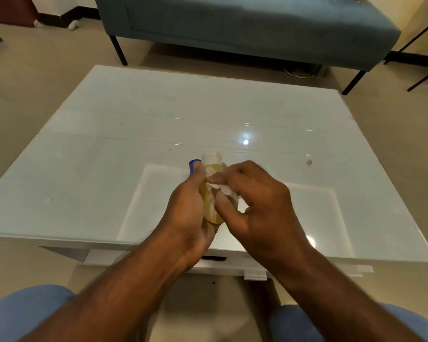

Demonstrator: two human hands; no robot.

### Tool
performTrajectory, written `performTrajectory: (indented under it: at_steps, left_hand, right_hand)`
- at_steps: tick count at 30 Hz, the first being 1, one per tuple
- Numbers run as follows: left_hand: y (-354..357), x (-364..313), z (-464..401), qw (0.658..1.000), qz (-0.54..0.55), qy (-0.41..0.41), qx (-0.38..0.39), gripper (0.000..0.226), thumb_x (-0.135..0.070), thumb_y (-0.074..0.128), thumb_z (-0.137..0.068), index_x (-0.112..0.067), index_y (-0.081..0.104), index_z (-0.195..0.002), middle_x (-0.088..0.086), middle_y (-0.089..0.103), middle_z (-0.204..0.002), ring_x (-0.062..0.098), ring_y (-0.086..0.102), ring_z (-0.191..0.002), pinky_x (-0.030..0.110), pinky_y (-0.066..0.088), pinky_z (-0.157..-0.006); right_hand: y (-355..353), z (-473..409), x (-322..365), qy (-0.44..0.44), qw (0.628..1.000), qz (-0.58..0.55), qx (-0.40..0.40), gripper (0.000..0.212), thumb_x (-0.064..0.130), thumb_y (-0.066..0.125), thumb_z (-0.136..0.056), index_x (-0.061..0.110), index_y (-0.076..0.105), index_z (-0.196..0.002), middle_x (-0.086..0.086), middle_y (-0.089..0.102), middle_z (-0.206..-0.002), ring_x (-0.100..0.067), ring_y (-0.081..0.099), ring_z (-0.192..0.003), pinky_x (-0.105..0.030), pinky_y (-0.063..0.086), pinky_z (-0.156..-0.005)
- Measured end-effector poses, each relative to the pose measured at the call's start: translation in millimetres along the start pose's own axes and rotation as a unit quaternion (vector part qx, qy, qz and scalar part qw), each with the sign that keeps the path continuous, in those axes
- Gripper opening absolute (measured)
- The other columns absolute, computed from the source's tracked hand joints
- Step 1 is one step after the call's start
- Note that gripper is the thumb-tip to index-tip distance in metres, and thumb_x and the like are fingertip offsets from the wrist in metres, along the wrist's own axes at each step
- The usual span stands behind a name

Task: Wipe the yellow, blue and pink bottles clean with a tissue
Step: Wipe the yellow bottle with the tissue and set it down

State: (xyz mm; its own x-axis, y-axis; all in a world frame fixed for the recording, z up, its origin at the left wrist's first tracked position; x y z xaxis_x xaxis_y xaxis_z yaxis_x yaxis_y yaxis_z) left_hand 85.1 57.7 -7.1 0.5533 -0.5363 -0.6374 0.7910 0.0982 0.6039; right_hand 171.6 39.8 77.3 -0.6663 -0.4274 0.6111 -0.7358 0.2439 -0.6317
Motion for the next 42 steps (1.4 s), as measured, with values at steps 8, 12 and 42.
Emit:
performTrajectory:
  at_steps: [8, 12, 42]
  left_hand:
    - [4, -2, -1, 1.0, 0.02, 0.0, 0.02, 0.049, -0.044, 0.035, -0.102, -0.01, 0.059, -0.129, 0.016, 0.066, -0.127, 0.03, 0.064, -0.117, 0.048, 0.05, -0.1]
    - [6, -1, -1, 0.999, 0.014, -0.006, 0.029, 0.049, -0.044, 0.036, -0.101, -0.011, 0.057, -0.131, 0.018, 0.066, -0.126, 0.031, 0.064, -0.116, 0.047, 0.049, -0.1]
    - [-11, -3, 0, 0.999, -0.028, 0.009, -0.042, 0.047, -0.046, 0.04, -0.101, -0.012, 0.059, -0.128, 0.014, 0.07, -0.117, 0.026, 0.071, -0.102, 0.043, 0.059, -0.084]
  right_hand:
    - [-8, -1, 0, 0.005, 1.0, -0.003, -0.01, 0.023, 0.006, 0.076, -0.086, 0.012, 0.079, -0.108, 0.0, 0.069, -0.105, -0.006, 0.063, -0.096, -0.003, 0.046, -0.076]
    - [-23, -7, -17, 0.043, 0.996, -0.047, -0.062, 0.011, 0.012, 0.078, -0.089, 0.015, 0.081, -0.099, 0.004, 0.072, -0.1, -0.009, 0.068, -0.094, -0.023, 0.058, -0.075]
    - [3, 1, 10, -0.044, 0.998, 0.029, 0.04, 0.019, 0.013, 0.076, -0.089, 0.012, 0.078, -0.108, -0.003, 0.072, -0.106, -0.021, 0.066, -0.098, -0.039, 0.055, -0.083]
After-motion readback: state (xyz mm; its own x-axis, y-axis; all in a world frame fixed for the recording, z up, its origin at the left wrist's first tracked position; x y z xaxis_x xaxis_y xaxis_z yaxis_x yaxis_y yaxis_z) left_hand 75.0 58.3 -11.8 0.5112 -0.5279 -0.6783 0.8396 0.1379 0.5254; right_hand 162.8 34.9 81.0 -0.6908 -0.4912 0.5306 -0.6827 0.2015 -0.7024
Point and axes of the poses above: each hand's wrist, its own z-axis away from the middle knuckle, its own y-axis out of the palm, x = y × z, the point moved 10 cm from there along -z, towards the middle knuckle
